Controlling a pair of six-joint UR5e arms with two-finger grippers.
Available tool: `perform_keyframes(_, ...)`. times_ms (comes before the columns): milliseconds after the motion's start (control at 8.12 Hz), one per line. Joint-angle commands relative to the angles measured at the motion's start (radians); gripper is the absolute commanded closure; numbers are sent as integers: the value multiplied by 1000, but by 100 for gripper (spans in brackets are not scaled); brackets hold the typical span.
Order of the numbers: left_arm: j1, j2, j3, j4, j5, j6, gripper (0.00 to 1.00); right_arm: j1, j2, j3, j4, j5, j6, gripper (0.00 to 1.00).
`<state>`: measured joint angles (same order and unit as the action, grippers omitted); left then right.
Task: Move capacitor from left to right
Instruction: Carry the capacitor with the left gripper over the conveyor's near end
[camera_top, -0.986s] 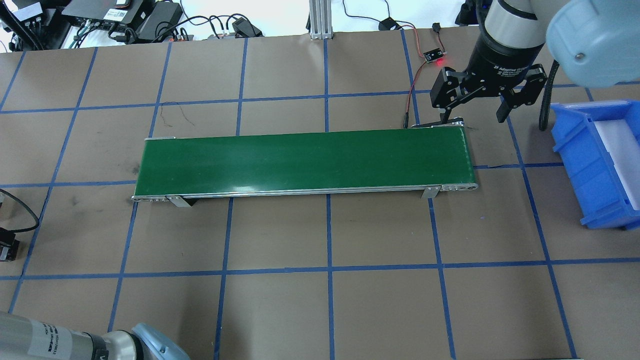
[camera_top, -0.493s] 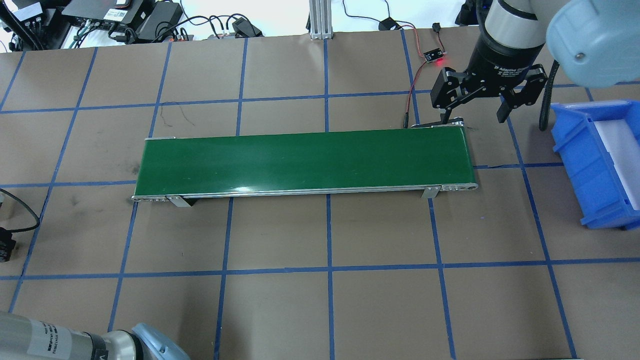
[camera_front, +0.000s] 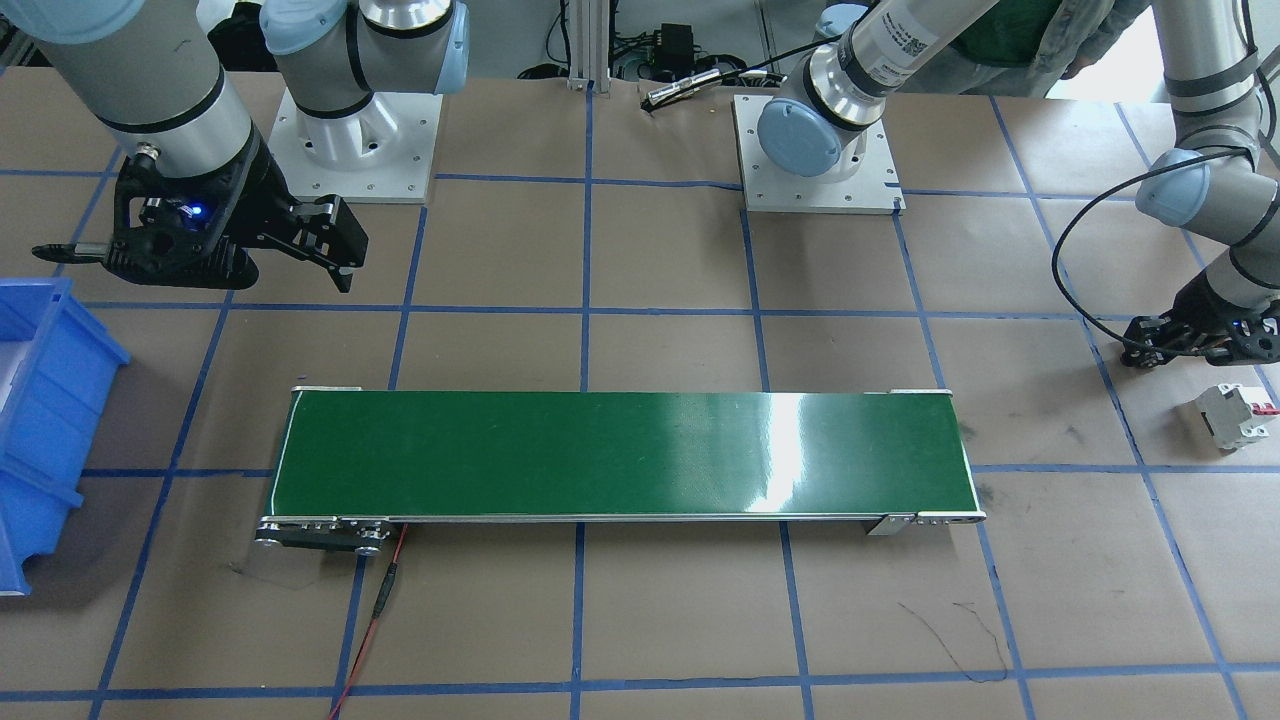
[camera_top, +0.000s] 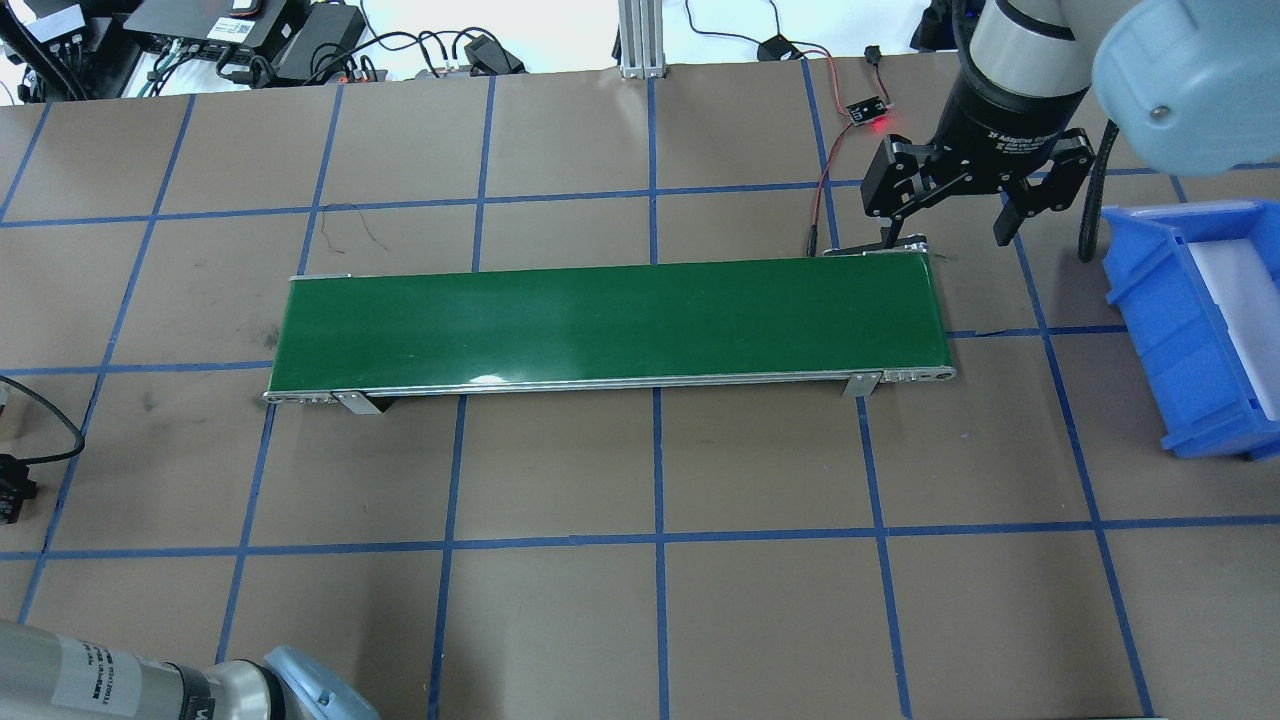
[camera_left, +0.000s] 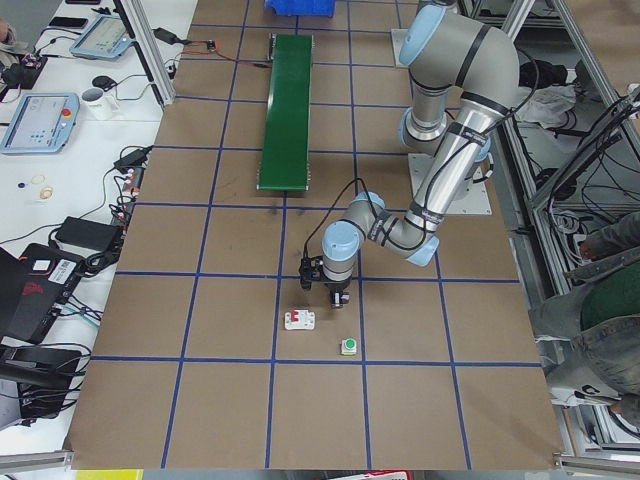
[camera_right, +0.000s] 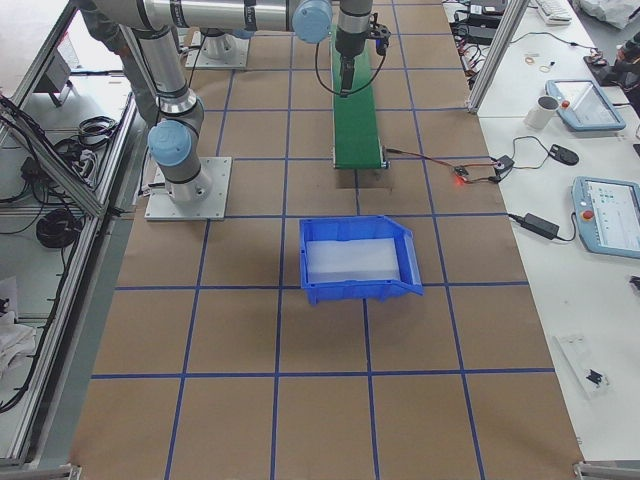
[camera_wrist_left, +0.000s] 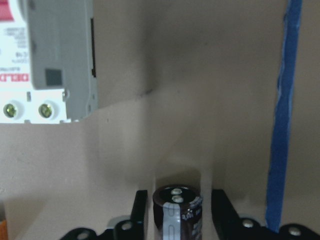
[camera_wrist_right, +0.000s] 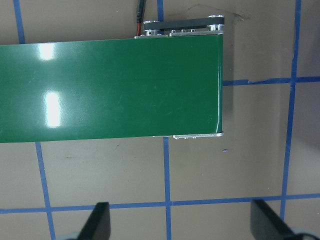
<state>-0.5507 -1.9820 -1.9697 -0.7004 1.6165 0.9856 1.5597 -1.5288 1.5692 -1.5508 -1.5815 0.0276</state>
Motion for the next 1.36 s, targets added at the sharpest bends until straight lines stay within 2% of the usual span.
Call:
perform_keyframes(0, 0, -8, -2, 4, 8, 1, 87, -1, -1, 0, 0, 0, 0, 0)
perform_keyframes(123, -2, -8, 0, 4, 17, 1, 96, -1, -1, 0, -2, 0, 0, 0)
perform_keyframes(246, -2, 3, 2, 4, 58, -17, 100, 0, -1, 0, -3, 2, 2, 0)
perform_keyframes(370, -8, 27, 5, 5, 129, -42, 100, 0, -1, 0, -3, 2, 2, 0)
perform_keyframes(493, -18, 61, 9, -4, 154, -83, 100, 0, -1, 0, -3, 3, 2, 0)
perform_keyframes(739, -72, 119, 9, -65, 146, -152, 100, -1, -1, 0, -3, 2, 0, 0)
perform_keyframes(1232, -383, 235, 9, -185, 160, -433, 100, 0, -1, 0, -6, 3, 2, 0)
